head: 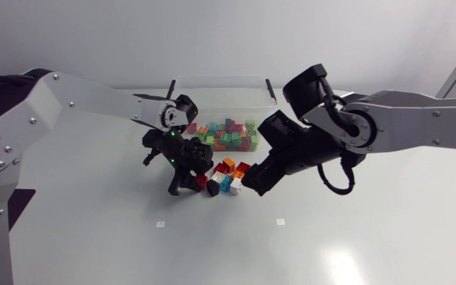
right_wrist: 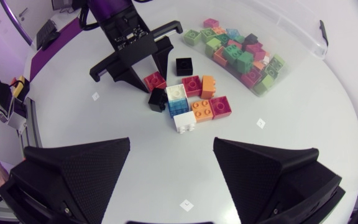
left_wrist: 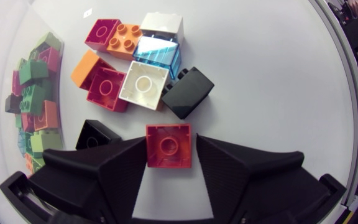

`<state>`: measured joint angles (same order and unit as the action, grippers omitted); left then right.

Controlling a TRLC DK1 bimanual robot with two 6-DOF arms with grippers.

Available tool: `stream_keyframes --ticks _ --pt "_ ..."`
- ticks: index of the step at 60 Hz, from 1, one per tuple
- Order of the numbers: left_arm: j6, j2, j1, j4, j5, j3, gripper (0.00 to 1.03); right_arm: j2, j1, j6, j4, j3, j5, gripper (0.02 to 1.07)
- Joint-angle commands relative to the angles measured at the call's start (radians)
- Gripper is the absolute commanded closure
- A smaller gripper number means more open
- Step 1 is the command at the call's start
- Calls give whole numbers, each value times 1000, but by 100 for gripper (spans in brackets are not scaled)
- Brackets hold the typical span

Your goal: Place the duplo bricks in the container

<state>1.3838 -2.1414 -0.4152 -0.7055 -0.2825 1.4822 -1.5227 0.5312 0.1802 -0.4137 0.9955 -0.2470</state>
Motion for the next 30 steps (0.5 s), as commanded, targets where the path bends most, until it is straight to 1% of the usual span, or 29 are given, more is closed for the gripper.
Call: stream_keyframes --ticks 1,11,15,30 --pt "-9 -21 15 -23 -1 -5 81 -48 30 -25 10 -1 20 10" --pt "-17 8 49 -34 -4 -42 82 -142 89 -61 4 58 74 12" --pt "-17 31 65 -32 -4 -63 82 -182 101 -76 4 84 80 12" --pt "-81 113 145 -34 -20 -122 82 -314 161 -113 -27 192 121 12"
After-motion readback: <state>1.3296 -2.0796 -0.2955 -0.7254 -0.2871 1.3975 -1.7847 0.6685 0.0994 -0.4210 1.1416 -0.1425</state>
